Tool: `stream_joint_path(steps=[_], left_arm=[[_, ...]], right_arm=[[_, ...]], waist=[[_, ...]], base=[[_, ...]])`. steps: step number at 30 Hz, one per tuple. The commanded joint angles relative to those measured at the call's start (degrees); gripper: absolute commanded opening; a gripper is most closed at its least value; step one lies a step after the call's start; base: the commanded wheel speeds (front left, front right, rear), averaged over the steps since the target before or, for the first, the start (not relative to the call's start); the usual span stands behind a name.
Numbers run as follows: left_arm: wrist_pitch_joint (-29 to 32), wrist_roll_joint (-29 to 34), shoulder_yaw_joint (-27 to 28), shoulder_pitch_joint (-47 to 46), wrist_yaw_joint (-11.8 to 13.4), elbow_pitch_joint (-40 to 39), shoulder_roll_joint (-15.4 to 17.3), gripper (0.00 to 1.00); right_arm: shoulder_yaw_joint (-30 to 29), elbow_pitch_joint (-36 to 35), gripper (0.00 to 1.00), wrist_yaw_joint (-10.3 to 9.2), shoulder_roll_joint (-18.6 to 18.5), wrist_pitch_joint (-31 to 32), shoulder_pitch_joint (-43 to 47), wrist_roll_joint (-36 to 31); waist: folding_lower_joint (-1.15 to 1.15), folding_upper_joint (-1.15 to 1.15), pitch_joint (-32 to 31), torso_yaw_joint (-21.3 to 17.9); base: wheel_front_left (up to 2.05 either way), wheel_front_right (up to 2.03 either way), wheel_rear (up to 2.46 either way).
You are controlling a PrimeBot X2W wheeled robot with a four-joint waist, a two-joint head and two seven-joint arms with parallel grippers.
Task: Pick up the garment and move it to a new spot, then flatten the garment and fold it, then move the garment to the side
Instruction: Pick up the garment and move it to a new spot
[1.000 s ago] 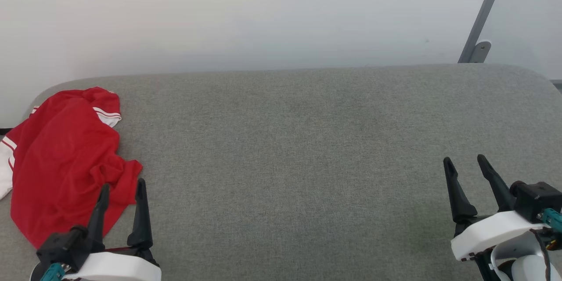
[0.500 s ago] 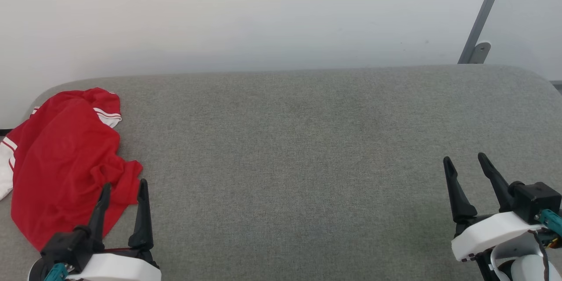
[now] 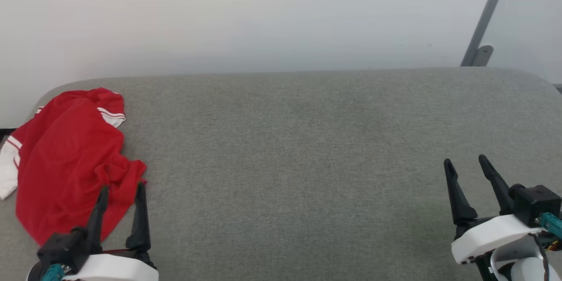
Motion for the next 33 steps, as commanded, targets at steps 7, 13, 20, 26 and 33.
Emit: stream_joint_path(steps=[7,13,20,26,33], left_arm=[[0.7,-1.7,1.8,-0.5,1.2,0.2,0.8,1.00],[1.2,-2.4,3.0,-0.3,2.4,-0.1,1.4,1.00],[1.6,-2.8,4.1,0.4,3.5,-0.9,2.1,1.00],[2.1,-2.9,4.3,1.3,4.3,-1.7,2.3,1.00],[2.1,-3.4,4.4,2.0,4.8,-2.3,2.1,1.00]], right_arm=[[2.4,-0.6,1.00,0.00,-0.5,0.3,0.0,0.7],[4.8,-1.0,1.00,0.00,-0.8,0.9,-0.9,1.1],[7.8,-1.1,1.00,0.00,-1.2,1.5,-1.9,1.5],[9.9,-0.8,1.00,0.00,-1.2,1.3,-2.4,2.2],[11.4,-0.9,1.00,-0.01,-1.4,1.1,-2.7,2.8]], waist=[[0.00,0.00,-0.6,4.2],[0.00,0.00,-1.1,9.0],[0.00,0.00,-1.5,14.9],[0.00,0.00,-1.5,19.3],[0.00,0.00,-1.3,23.4]], base=[[0.00,0.00,0.00],[0.00,0.00,0.00],[0.00,0.00,0.00],[0.00,0.00,0.00],[0.00,0.00,0.00]])
